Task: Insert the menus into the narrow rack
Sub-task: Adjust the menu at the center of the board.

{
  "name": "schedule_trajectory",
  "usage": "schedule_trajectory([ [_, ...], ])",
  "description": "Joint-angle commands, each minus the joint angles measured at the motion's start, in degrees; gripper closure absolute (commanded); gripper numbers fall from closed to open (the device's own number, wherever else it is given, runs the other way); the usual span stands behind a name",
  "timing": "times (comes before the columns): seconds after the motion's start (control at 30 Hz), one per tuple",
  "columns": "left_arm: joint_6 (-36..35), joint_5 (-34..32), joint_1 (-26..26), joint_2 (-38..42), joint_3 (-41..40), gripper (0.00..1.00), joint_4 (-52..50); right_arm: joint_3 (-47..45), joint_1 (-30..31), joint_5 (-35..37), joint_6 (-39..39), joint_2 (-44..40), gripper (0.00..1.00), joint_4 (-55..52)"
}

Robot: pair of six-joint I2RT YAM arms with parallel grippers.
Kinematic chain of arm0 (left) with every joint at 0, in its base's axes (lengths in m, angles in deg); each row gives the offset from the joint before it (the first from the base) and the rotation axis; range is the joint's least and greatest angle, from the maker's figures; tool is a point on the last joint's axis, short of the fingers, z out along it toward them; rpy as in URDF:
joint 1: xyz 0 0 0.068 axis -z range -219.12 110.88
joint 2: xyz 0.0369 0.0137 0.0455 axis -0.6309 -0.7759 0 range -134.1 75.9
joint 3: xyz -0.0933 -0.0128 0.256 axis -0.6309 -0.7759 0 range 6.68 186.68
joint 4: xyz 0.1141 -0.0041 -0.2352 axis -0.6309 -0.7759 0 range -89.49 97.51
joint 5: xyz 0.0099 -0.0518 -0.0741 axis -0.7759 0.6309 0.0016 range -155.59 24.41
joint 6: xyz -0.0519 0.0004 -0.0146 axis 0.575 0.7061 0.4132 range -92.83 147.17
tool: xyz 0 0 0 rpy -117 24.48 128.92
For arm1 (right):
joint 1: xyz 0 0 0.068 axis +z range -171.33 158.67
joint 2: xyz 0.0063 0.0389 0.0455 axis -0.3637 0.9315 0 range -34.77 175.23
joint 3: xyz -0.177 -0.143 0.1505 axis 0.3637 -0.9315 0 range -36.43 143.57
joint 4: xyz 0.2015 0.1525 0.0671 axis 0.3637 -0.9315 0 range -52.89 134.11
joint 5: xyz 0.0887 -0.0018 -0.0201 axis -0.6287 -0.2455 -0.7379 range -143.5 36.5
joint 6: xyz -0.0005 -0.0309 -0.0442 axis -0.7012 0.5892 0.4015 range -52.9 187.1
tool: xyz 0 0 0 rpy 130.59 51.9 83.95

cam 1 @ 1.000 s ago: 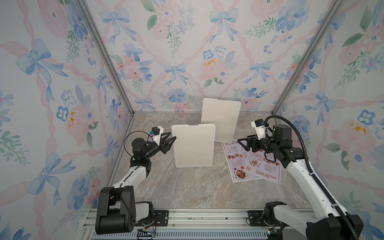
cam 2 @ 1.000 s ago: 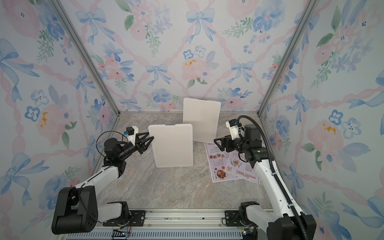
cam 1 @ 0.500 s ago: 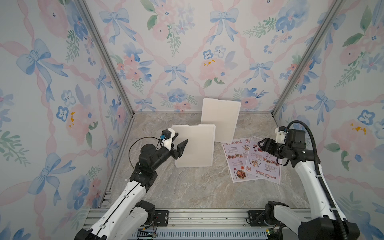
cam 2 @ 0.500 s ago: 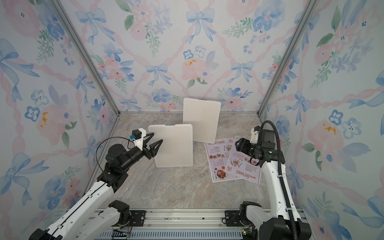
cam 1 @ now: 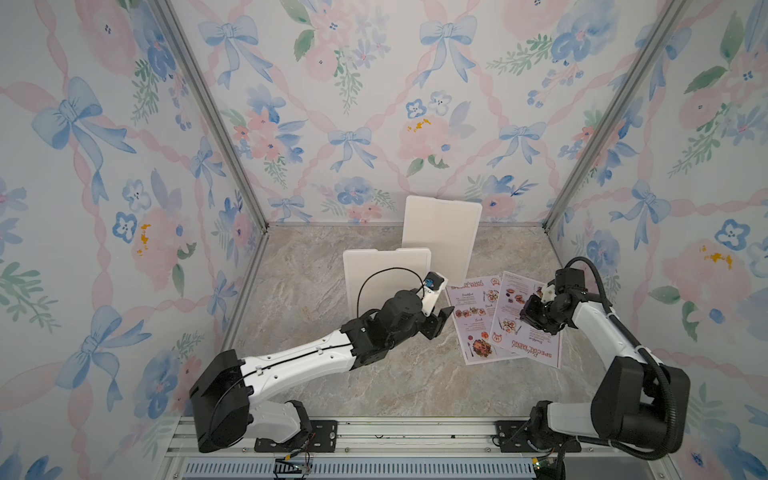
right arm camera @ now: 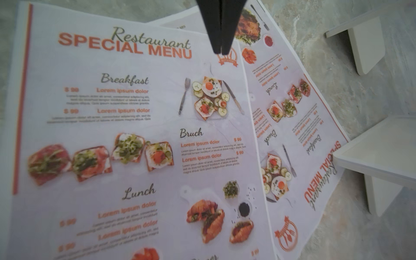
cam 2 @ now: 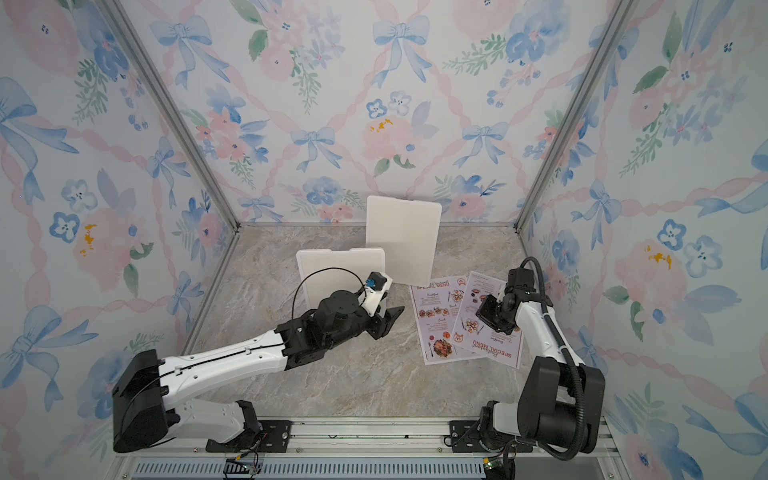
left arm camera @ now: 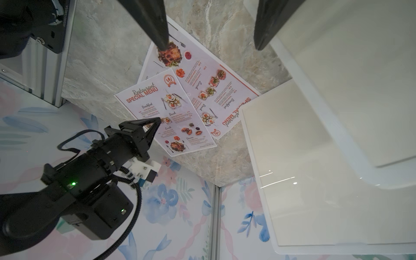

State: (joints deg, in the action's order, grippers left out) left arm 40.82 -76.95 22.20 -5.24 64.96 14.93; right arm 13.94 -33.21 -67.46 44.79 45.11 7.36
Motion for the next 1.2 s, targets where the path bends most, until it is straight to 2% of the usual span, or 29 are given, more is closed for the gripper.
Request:
schedule_trajectory([
  [0.0,4.7,-2.2,2.6,-6.7,6.2,0.37,0.0,-0.8,0.7,1.5,-0.7,3.3,1.00,4.3],
  [0.2,11.0,-2.9,5.2,-17.2,14.9,0.35,0.1,-1.3,2.4,2.3,-3.0,10.1,1.00,7.9],
  [0.27,14.2,-2.8,5.2,-19.3,16.3,0.34,0.3,-1.1,3.8,3.4,-3.5,11.4,1.00,7.9],
  [0.43,16.2,-2.8,5.7,-22.7,18.8,0.34,0.0,-2.4,6.7,4.5,-6.0,12.9,1.00,9.7],
  [0.73,16.9,-3.8,5.2,-22.4,17.4,0.32,-0.1,-2.7,14.4,6.6,-10.1,14.3,1.00,10.7],
  [0.93,17.9,-4.3,4.8,-20.5,14.4,0.32,-0.1,-3.8,19.6,4.8,-12.6,12.4,1.00,10.7],
  [1.1,18.6,-3.1,4.5,-21.3,13.3,0.31,-0.2,-2.2,17.5,4.0,-11.7,8.6,1.00,8.4],
  [1.13,18.8,-1.9,4.3,-22.2,13.7,0.31,-0.3,-0.9,15.8,3.4,-10.6,7.0,0.97,6.4],
  [1.17,19.1,-1.3,4.2,-23.0,14.2,0.29,-0.3,0.2,13.7,2.8,-9.3,5.3,0.79,4.0],
])
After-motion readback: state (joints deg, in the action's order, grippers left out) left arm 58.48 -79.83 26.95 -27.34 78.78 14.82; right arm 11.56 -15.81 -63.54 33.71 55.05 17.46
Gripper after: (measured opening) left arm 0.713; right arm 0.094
